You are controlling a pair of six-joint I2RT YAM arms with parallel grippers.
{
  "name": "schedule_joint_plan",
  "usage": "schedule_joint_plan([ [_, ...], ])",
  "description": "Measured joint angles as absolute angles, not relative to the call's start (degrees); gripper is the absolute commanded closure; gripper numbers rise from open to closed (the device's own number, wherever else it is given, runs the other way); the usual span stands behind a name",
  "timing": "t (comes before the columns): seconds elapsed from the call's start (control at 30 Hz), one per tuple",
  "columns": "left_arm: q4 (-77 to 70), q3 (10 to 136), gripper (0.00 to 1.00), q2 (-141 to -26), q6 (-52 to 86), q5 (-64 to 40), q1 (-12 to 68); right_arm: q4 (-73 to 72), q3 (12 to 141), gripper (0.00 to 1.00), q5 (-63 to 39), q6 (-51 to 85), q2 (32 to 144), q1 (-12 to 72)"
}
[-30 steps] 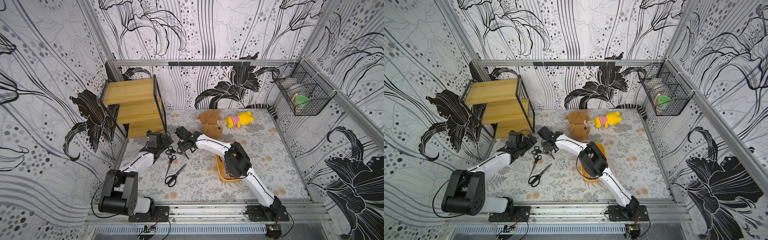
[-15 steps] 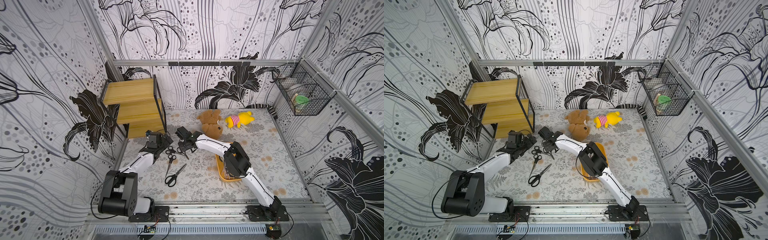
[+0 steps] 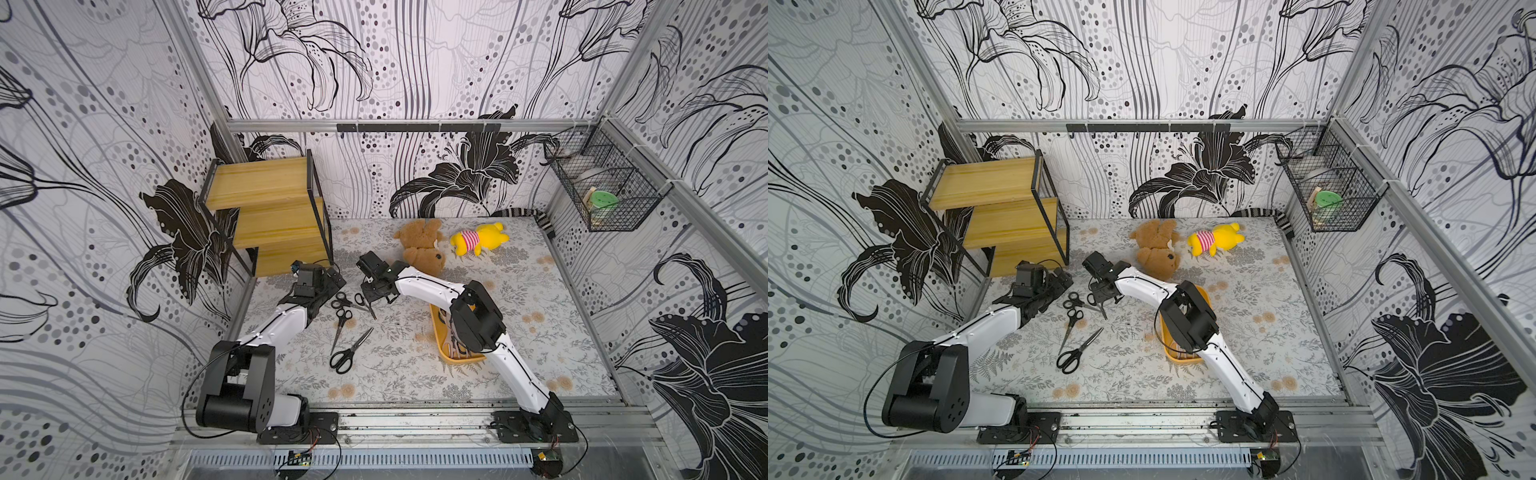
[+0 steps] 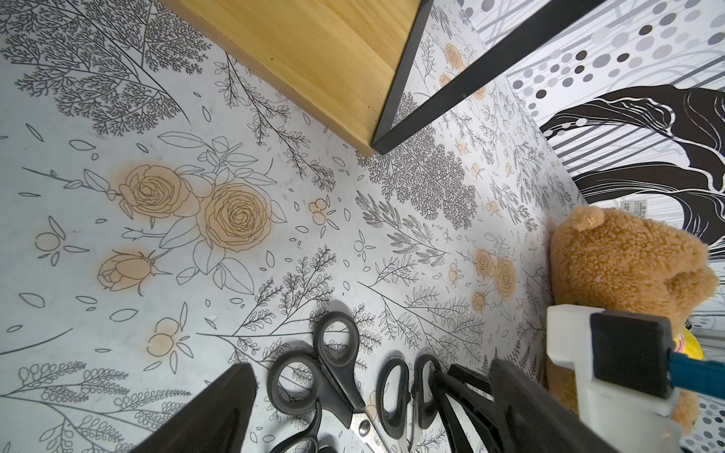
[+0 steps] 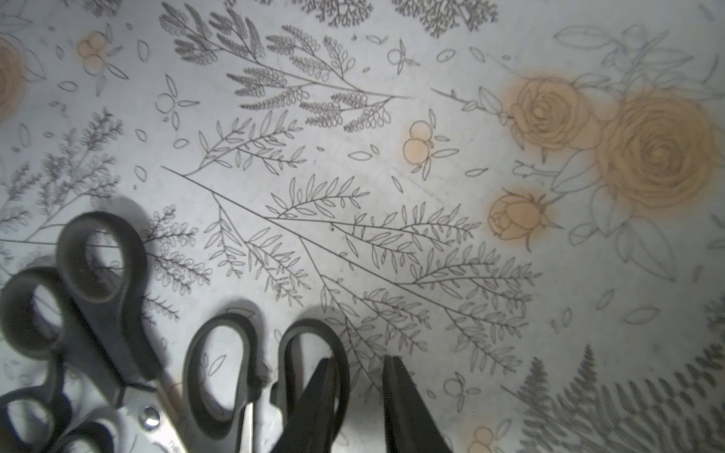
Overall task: Put the scissors into the storage box
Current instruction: Pick up the scissors from the center of the board.
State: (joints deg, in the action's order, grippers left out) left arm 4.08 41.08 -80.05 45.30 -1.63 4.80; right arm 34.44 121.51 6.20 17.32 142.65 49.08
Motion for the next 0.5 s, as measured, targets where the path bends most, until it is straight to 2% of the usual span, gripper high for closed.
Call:
schedule_joint_plan([
  [0.5,4.1,41.1,0.03,-80.1,45.2,-1.5,4.8,36.2,123.6,1.0,6.5,15.2,143.7,48.6],
])
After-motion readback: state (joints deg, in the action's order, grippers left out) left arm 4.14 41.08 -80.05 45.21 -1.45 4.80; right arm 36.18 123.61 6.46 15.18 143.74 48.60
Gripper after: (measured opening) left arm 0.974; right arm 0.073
